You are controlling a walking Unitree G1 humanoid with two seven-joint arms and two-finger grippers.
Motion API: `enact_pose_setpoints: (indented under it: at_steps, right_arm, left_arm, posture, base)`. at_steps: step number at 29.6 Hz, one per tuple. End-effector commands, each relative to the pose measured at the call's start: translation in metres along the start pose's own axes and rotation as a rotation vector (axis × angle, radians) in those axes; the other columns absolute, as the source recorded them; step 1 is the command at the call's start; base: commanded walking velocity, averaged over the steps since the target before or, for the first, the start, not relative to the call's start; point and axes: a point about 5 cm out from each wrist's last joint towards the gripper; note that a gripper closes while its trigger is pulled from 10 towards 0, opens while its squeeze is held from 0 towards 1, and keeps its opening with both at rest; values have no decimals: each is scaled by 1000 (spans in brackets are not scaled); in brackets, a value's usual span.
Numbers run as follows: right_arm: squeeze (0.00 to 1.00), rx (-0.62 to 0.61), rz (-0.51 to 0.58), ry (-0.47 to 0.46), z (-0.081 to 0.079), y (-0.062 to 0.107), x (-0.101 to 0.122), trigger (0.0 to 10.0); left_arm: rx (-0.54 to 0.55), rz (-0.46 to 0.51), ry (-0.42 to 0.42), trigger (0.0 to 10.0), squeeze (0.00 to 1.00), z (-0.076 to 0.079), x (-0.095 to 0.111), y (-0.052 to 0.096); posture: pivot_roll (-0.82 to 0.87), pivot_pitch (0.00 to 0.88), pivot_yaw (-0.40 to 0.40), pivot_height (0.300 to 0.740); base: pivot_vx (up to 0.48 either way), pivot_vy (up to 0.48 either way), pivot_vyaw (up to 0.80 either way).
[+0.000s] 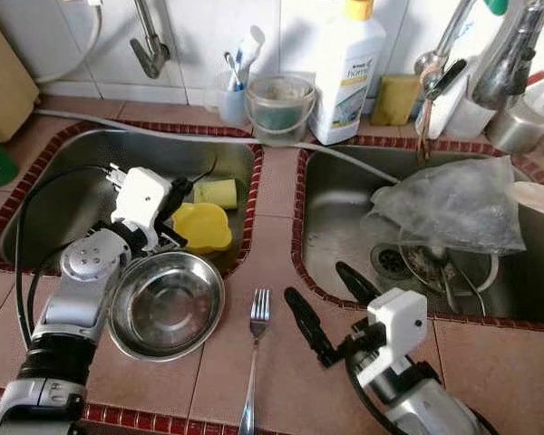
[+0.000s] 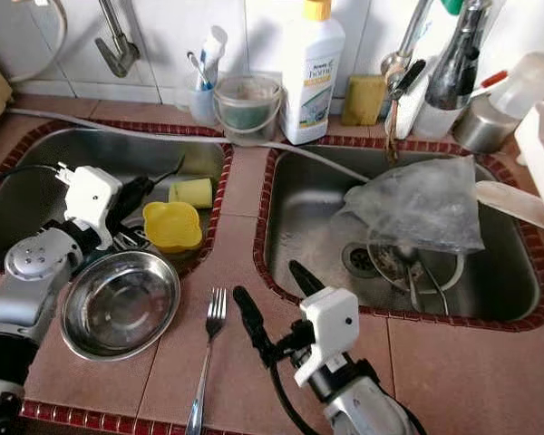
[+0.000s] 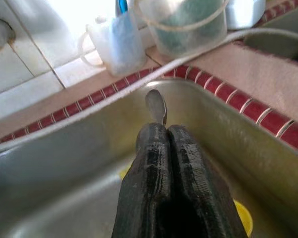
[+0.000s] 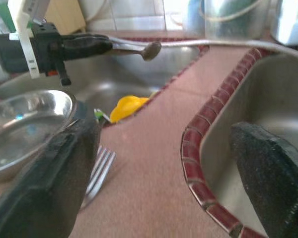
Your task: Kitchen organization
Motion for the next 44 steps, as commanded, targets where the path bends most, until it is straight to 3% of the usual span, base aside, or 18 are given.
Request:
enact_pose_setpoints:
  at_steps: [1,11,12,13,14,31,37,44]
  right_arm:
    - [0,7,-4,-8,-4,3,3,10000]
    - [0,6,-19,-8,-2,5,3,10000]
    - [0,8,-20,-8,-2,5,4,10000]
    - [0,8,-20,-8,-2,5,4,10000]
    - [0,11,-20,-8,-2,4,4,10000]
    - [0,22,-14,-3,0,0,4,10000]
    - [0,17,4,10,4,-7,4,10000]
    - [0,-29,53,49,22,-26,6,10000]
  left_arm:
    - [3,-7,-13,10000,0,-8,1,2]
    - [25,-20,-8,10000,0,-18,0,5]
    - [35,-23,4,10000,682,-20,-1,6]
    - [35,-23,4,10000,682,-20,-1,6]
    - [37,-21,5,10000,1000,-21,-1,7]
    - [58,-2,20,10000,1000,-26,3,5]
    - [94,41,73,10000,1000,-27,11,2]
    - [161,89,158,10000,1000,-22,12,-1]
  posture:
    - [-143,262,47,740]
    - [-137,254,43,740]
    - [-136,252,42,740]
    - [-136,252,42,740]
    - [-134,250,41,740]
    - [-128,239,40,740]
    - [-122,213,42,740]
    - [-106,140,41,740]
  base:
    - [0,0,0]
    - [0,0,0]
    - [0,0,0]
    - [0,0,0]
    - [0,0,0]
    - [0,0,0]
    - [0,0,0]
    - [0,0,0]
Point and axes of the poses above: a point about 5 cm out from each wrist's last joint towards the gripper, its own y axis pointing back from the gripper into the wrist, its own x axis along the axis of the wrist's last joint, z = x × y, and after that the axes turned 1 degree about y, right-handed
